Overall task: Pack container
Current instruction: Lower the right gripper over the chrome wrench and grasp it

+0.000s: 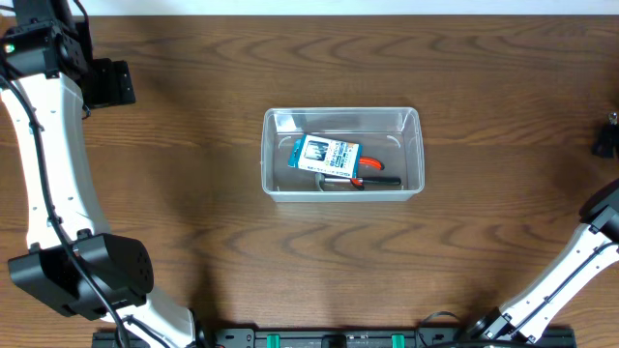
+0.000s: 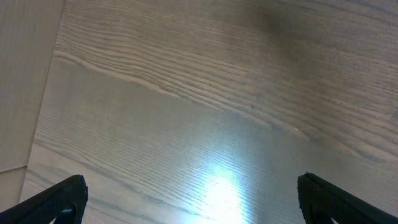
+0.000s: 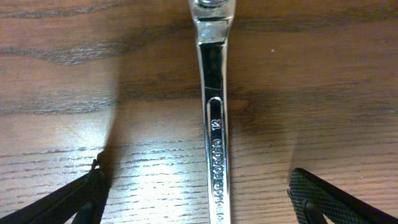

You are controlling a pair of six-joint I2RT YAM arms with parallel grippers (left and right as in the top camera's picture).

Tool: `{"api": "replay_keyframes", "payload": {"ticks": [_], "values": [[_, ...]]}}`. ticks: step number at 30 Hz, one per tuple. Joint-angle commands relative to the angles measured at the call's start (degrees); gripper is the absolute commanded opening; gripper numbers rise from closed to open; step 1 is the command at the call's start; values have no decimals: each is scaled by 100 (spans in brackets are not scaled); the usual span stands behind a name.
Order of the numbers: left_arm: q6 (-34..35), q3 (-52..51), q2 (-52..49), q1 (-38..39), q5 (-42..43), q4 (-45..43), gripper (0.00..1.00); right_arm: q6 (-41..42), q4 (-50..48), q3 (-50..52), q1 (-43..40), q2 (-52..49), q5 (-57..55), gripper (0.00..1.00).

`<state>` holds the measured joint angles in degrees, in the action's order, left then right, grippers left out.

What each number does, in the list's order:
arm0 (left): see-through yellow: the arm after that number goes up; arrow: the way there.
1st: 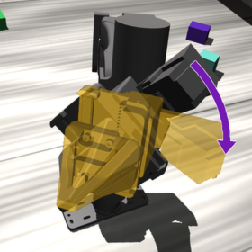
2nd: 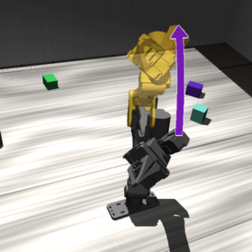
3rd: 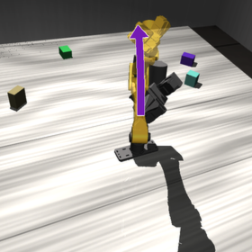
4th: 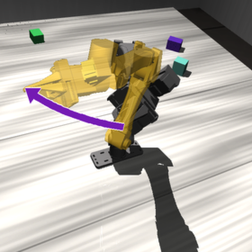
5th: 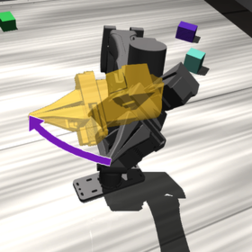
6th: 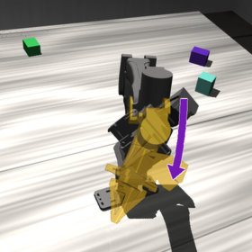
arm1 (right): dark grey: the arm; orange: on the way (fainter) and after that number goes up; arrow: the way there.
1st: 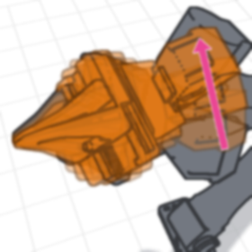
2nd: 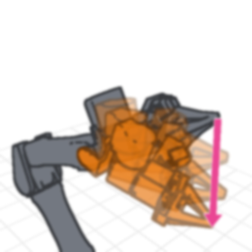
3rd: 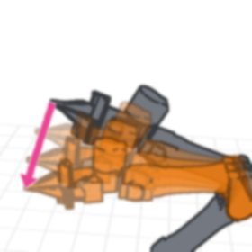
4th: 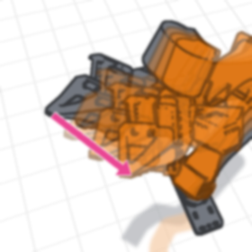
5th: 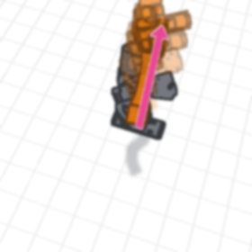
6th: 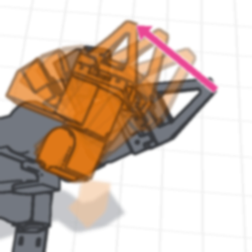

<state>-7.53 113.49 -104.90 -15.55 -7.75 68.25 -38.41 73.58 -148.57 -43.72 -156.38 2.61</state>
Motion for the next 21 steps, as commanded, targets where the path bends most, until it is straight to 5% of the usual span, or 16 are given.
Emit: {"api": "replay_keyframes", "payload": {"ticks": [1, 8, 13, 19, 21], "values": [[-28, 31, 20, -17, -46, 2, 98, -90, -46, -79, -46, -92, -20, 90], [-28, 31, 20, -17, -46, 2, 98, -85, -50, -79, -46, -92, -20, 66], [-28, 31, 20, -17, -46, 2, 98, -26, -57, -79, -46, -92, -22, 38], [-28, 31, 20, -17, -46, 2, 98, 68, -59, -79, -46, -92, -22, 36], [-28, 31, 20, -17, -46, 2, 98, 131, -57, -79, -44, -92, -24, 28]]}}
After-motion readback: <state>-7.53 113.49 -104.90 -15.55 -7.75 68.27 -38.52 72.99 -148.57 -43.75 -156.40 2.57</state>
